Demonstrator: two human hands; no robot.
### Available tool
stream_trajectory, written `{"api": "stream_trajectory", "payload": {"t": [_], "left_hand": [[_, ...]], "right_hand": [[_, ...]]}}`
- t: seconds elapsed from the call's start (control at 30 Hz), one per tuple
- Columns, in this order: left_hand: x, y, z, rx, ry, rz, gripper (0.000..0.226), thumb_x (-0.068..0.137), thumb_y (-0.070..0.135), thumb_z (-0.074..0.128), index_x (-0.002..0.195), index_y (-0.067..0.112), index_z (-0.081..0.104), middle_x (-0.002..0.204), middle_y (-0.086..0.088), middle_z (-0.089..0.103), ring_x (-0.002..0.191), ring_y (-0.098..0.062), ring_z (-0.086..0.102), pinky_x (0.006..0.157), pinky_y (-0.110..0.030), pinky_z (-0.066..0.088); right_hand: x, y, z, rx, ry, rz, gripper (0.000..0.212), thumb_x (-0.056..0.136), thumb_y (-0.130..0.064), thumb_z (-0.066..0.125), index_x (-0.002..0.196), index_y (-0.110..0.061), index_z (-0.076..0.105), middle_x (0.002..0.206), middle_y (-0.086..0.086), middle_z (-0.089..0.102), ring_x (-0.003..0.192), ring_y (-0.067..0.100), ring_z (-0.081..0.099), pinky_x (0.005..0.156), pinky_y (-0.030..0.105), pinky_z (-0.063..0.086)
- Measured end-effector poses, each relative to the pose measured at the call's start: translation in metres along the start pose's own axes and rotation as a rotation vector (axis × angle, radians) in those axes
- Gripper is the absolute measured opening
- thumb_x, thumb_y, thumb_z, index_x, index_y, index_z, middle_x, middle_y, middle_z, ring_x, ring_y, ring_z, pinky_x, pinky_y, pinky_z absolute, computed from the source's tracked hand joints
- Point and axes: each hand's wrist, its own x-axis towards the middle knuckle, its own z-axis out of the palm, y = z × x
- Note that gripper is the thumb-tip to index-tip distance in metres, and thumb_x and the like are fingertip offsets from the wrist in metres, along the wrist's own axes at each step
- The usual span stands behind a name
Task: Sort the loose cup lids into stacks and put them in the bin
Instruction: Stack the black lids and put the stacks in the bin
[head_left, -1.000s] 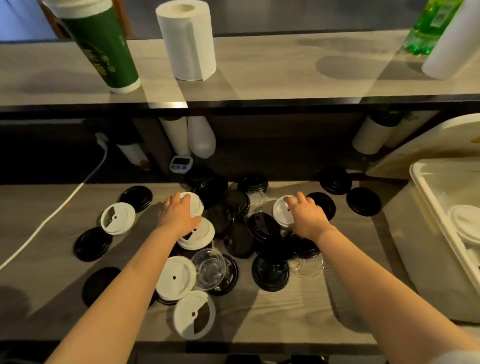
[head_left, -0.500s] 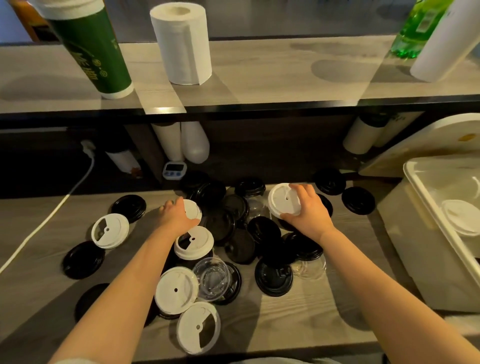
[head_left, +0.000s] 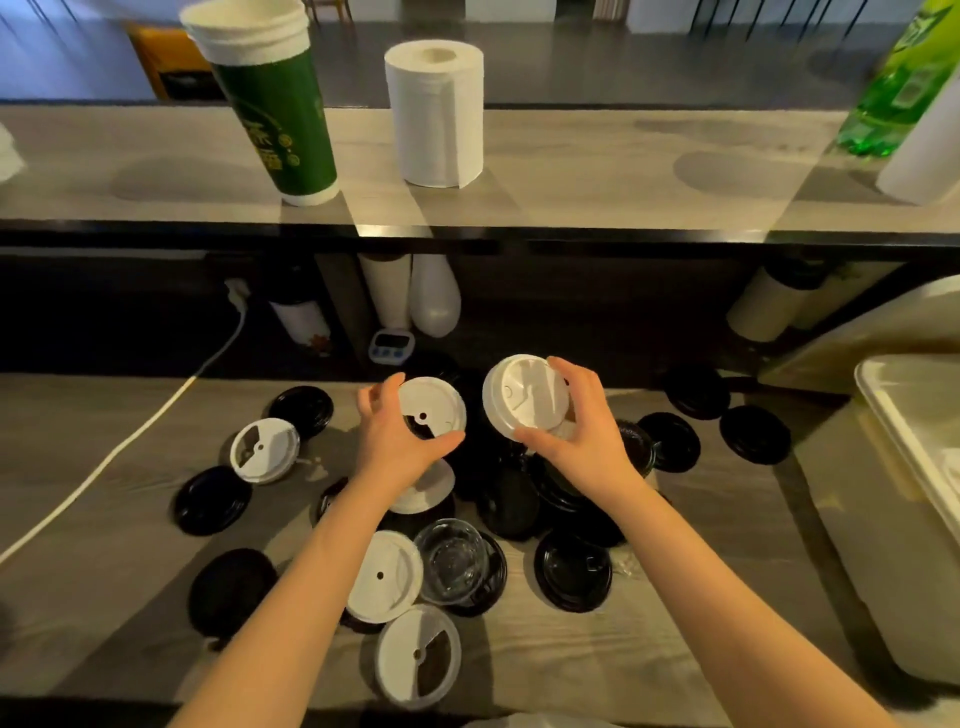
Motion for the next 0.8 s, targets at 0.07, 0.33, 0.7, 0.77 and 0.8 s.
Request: {"api": "stream_trajectory", "payload": {"t": [0.07,0.33,0.7,0.77,0.8], "left_hand": [[-0.011,0.006,0.001,-0.193,0.007,-0.023,0.089,0.066,0.025,0.084,0.139,0.020,0.034,0.134,-0.003,0.037,0.115,-0.019,0.046,0.093,-0.032,0.044],[-0.050,0.006,0.007,-0.951,-0.087,-0.250,0.024,0.090,0.016,0.058,0.111,0.027,0.052,0.120,-0.007,0.058,0.112,-0.020,0.055,0.100,-0.040,0.044],[-0.083,0.006,-0.002,-1.281,-0.099,-0.332,0.027,0.097,0.006,0.039,0.120,0.009,0.053,0.113,-0.014,0.060,0.099,-0.023,0.060,0.073,-0.033,0.050],[-0.088,0.004,-0.001,-1.334,-0.101,-0.346,0.031,0.098,0.012,0.039,0.126,0.004,0.050,0.117,-0.016,0.059,0.103,-0.025,0.059,0.077,-0.034,0.049],[-0.090,0.004,-0.001,-1.338,-0.102,-0.350,0.032,0.098,0.015,0.039,0.126,0.004,0.050,0.119,-0.016,0.058,0.105,-0.025,0.059,0.079,-0.034,0.050]], "right_hand": [[-0.002,-0.010,0.005,0.054,-0.022,-0.024,0.078,0.075,-0.026,0.078,0.139,-0.025,0.033,0.128,-0.014,0.033,0.115,-0.002,0.038,0.088,0.004,0.031],[-0.021,-0.027,0.009,0.194,-0.039,-0.059,0.076,0.074,-0.028,0.079,0.133,-0.038,0.033,0.125,-0.032,0.033,0.121,-0.003,0.039,0.097,0.019,0.039],[-0.057,-0.033,0.020,0.023,-0.217,-0.214,0.074,0.072,-0.037,0.074,0.136,-0.032,0.036,0.131,-0.013,0.038,0.123,-0.004,0.035,0.101,0.018,0.035],[-0.061,-0.032,0.020,0.005,-0.226,-0.220,0.074,0.072,-0.037,0.073,0.135,-0.034,0.035,0.131,-0.015,0.036,0.122,-0.008,0.032,0.099,0.018,0.037],[-0.062,-0.032,0.020,-0.004,-0.238,-0.222,0.074,0.072,-0.037,0.073,0.135,-0.034,0.035,0.130,-0.017,0.035,0.122,-0.010,0.032,0.098,0.019,0.039]]}}
